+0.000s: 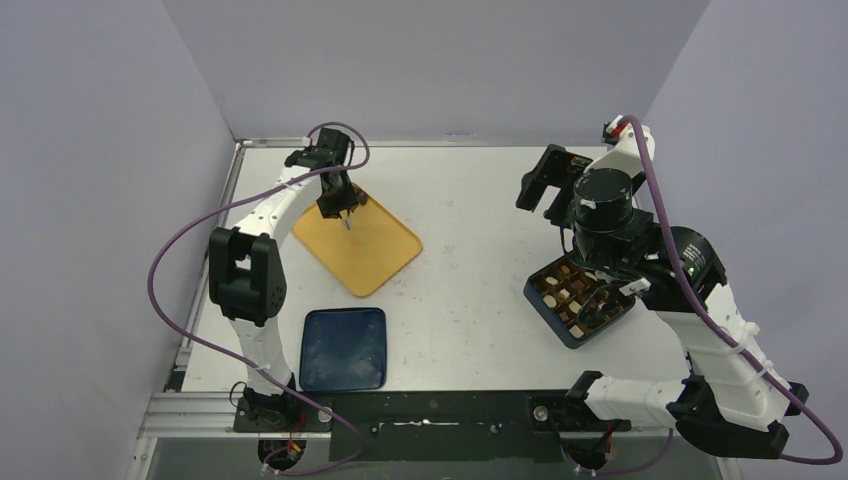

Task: Pack the chocolate
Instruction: Pick up the fake chocolate from the plate.

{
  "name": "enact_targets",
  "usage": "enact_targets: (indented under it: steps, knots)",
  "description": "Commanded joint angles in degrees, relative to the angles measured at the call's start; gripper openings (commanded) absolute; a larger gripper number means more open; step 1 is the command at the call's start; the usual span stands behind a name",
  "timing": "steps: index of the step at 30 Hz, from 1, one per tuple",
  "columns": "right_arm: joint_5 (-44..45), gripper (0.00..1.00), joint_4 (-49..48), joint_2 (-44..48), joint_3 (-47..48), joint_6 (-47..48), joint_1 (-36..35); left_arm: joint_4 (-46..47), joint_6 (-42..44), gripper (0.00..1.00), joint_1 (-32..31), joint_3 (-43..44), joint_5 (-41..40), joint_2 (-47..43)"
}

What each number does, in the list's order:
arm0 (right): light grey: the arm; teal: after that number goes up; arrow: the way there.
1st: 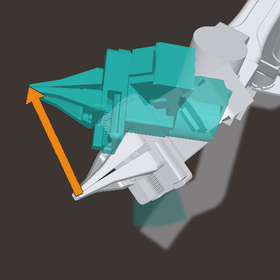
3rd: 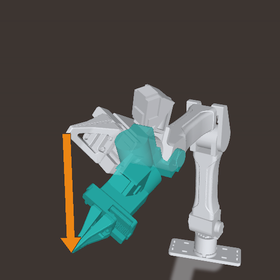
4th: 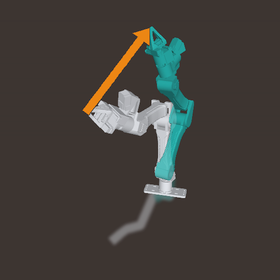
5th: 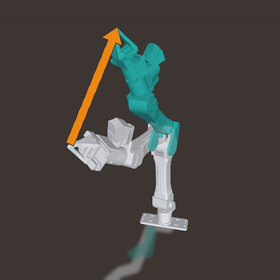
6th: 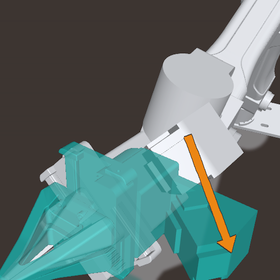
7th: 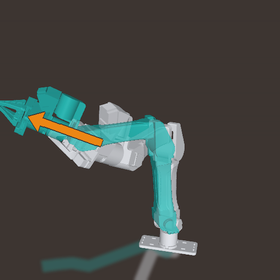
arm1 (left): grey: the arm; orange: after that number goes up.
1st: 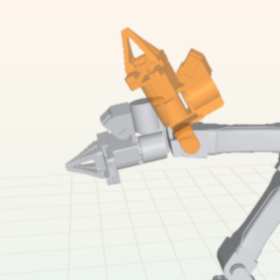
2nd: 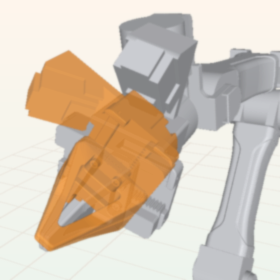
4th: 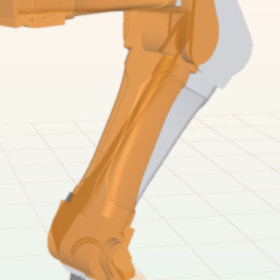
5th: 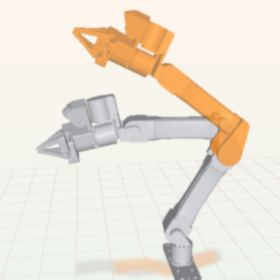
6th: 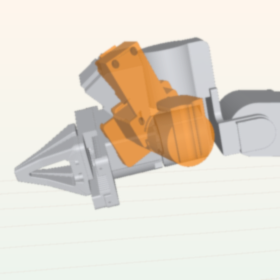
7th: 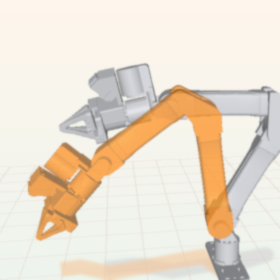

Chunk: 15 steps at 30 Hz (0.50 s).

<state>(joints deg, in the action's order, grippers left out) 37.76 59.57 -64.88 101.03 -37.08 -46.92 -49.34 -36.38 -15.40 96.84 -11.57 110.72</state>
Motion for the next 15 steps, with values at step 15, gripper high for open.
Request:
enact_targets:
  steps: [15]
  knots:
    - [2.56, 1.0, -2.26, 2.15, 1.03, -1.16, 0.24, 6.06, 2.39, 0.4, 2.67, -1.59, 6.89, 0.13]
